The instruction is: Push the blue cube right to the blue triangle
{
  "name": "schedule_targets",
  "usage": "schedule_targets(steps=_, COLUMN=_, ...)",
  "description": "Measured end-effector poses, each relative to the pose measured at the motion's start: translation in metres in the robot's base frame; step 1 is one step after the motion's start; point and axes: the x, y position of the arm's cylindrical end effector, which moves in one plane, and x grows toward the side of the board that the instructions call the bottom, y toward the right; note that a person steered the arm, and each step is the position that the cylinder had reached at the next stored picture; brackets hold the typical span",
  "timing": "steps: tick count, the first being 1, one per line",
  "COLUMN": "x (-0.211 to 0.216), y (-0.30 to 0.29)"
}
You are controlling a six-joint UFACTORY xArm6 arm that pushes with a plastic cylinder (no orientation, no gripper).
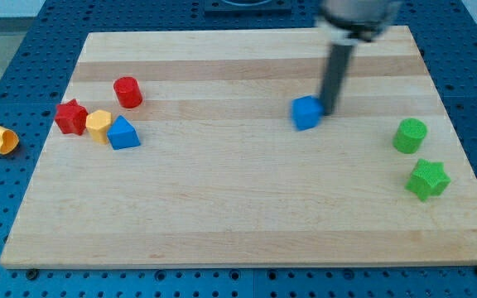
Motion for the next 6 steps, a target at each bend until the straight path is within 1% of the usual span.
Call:
schedule_targets(steps=1, x=0.026, y=-0.126)
schedule_targets(steps=2, x=0.029, y=-0.043)
schedule_targets(steps=3, x=0.069, y=-0.060)
schedule_targets(steps=4, x=0.083, y=-0.126)
schedule_targets(steps=5, x=0.057, y=-0.170)
schedule_targets(steps=6, x=0.035, y=-0.190)
